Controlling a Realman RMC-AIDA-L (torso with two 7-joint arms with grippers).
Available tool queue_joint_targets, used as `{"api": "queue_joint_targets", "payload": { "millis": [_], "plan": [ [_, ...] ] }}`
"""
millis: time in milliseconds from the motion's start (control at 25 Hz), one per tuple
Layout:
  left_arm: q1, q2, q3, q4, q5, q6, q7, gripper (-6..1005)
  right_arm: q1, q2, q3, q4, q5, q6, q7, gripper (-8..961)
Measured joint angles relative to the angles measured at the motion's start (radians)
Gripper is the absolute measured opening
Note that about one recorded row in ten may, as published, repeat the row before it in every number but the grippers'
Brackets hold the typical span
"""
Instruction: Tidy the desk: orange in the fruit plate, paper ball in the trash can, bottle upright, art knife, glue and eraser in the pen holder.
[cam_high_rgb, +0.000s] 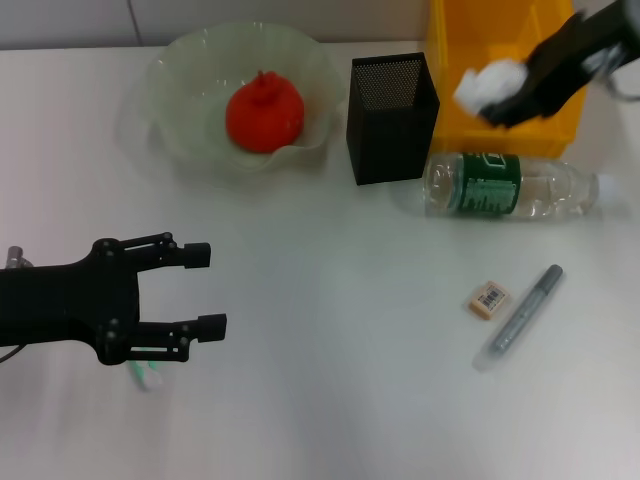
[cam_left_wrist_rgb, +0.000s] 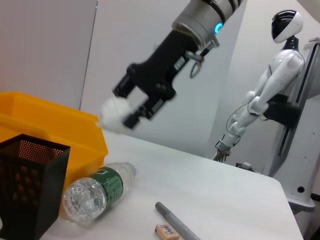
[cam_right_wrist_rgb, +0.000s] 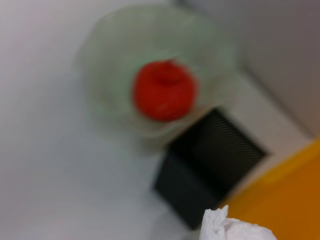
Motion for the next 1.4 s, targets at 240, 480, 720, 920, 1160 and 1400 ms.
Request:
{"api": "queue_joint_targets", "payload": {
  "millis": [240, 480, 720, 920, 1160, 1400],
  "plan": [
    [-0.004, -0.006, 0.000, 0.000, 0.000, -0.006, -0.002, 854, -0.055, 0.000, 0.085, 0.048, 0.004, 0.171, -0.094, 593],
    [-0.012, -0.008, 0.000, 0.000, 0.000, -0.012, -0.010, 854, -0.077, 0.000, 0.080, 0.265, 0.099, 0.466, -0.242, 610],
    [-0.014, -0.009, 0.000, 0.000, 0.000, -0.012, -0.014, 854, -0.051, -0.002, 0.080, 0.392, 0.125, 0.580, -0.293, 627],
    [-0.013, -0.009, 0.000, 0.000, 0.000, -0.012, -0.016, 855, -0.046, -0.002, 0.076, 0.404, 0.121, 0.599, -0.299, 641],
    [-0.010, -0.009, 0.000, 0.000, 0.000, -0.012, -0.017, 855, -0.051, -0.002, 0.074, 0.366, 0.101, 0.560, -0.295, 790],
    [-0.010, -0.009, 0.000, 0.000, 0.000, -0.012, -0.015, 854, -0.048, -0.001, 0.071, 0.158, -0.045, 0.205, -0.216, 779]
  ]
}}
